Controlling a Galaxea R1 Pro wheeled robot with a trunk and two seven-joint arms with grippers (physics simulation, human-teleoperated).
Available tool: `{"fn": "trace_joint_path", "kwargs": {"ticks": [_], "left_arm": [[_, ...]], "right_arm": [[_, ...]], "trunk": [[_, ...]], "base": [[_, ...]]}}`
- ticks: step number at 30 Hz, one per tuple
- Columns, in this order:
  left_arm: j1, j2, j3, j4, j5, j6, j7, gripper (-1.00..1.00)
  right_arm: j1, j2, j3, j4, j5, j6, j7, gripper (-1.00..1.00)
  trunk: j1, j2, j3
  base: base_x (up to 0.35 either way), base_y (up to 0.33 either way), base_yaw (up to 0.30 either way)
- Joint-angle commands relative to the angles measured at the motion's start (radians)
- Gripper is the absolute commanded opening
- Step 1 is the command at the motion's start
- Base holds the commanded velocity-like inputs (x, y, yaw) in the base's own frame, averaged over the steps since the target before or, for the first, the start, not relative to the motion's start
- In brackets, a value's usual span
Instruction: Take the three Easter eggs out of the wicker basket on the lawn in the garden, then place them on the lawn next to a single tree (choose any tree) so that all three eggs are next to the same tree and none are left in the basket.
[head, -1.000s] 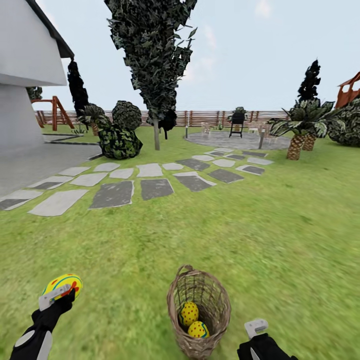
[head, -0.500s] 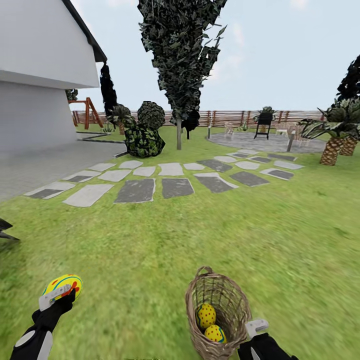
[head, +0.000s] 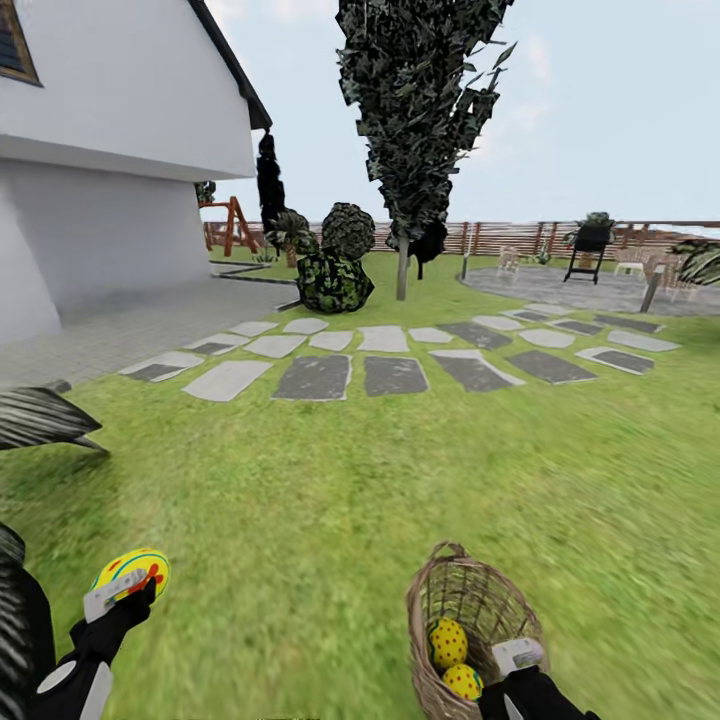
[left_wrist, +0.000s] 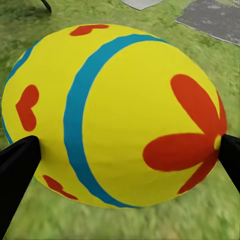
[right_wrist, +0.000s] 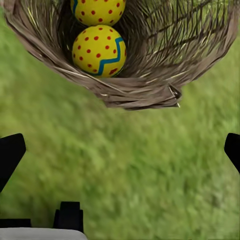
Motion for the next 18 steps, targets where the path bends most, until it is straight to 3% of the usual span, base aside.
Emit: {"fn": "trace_joint_path", "kwargs": {"ticks": [1,8,15,18], "left_arm": [[-0.002,-0.002,0.005,0.001,-0.002,-0.003,-0.008,-1.00],[-0.001,-0.010,0.003,0.002,-0.004,-0.003,-0.009,-1.00],[-0.001,-0.012,0.002,0.030,-0.005,-0.003,-0.008,-1.00],[-0.001,-0.012,0.003,0.030,-0.005,-0.003,-0.009,-1.00]], "right_arm": [[0.000,-0.002,0.008,-0.002,-0.005,0.006,-0.005,1.00],[0.000,0.000,0.008,-0.002,-0.005,0.006,-0.004,1.00],[0.000,0.001,0.008,-0.001,-0.005,0.004,-0.004,1.00],[0.000,0.004,0.009,-0.001,-0.004,0.003,-0.006,1.00]], "trunk": [[0.000,-0.001,-0.001],[0.000,-0.001,-0.001],[0.000,-0.001,-0.001],[0.000,-0.001,-0.001]], "base": [[0.000,0.000,0.236],[-0.080,-0.078,0.026],[0.081,-0.299,0.000],[0.099,-0.263,0.177]]}}
